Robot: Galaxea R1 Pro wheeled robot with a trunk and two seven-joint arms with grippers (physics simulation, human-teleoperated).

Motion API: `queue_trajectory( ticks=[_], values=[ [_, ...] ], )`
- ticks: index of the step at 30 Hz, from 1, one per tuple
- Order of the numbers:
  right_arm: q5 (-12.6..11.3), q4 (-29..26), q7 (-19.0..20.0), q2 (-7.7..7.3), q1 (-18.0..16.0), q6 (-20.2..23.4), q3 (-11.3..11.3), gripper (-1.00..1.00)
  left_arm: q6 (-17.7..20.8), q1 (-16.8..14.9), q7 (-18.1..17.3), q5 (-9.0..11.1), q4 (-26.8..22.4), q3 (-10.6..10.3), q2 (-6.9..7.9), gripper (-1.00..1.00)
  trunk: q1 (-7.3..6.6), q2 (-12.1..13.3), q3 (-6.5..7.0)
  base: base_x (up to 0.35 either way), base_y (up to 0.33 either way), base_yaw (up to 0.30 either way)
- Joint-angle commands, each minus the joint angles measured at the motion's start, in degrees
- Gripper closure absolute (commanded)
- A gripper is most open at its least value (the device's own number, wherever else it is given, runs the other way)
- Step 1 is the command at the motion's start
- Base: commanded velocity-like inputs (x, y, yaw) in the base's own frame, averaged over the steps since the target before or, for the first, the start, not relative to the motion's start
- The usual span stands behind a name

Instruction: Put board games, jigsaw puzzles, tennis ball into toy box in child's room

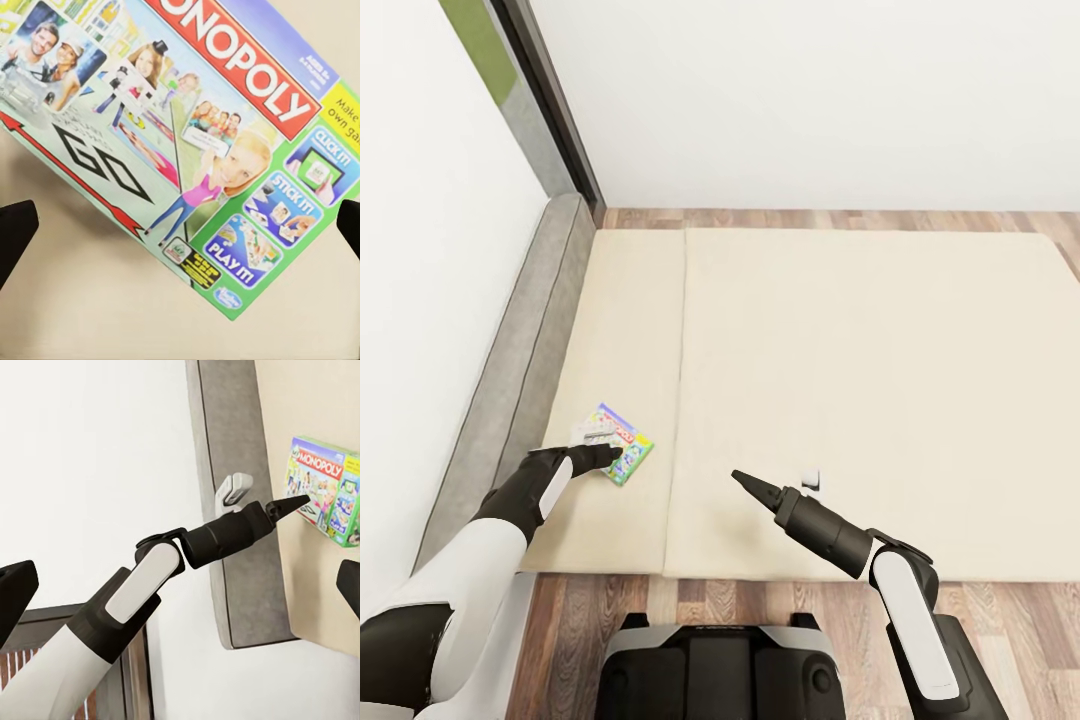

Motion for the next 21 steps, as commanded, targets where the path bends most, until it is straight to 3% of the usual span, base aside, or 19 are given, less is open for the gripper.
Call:
queue_trajectory(
  ticks=[1,21],
  values=[
    [0.0,0.0,0.1,0.04,0.0,0.3,-0.1,-1.0,0.4,0.0,0.0,0.6,-0.1,0.1,0.0,-1.0,0.03,-0.1,-0.08,0.0,0.033,0.0],
    [0.0,0.1,0.1,0.04,0.0,0.3,-0.1,-1.0,0.4,0.0,0.0,0.6,-0.1,0.2,0.0,-1.0,0.03,-0.1,-0.14,0.0,0.006,0.0]
  ],
)
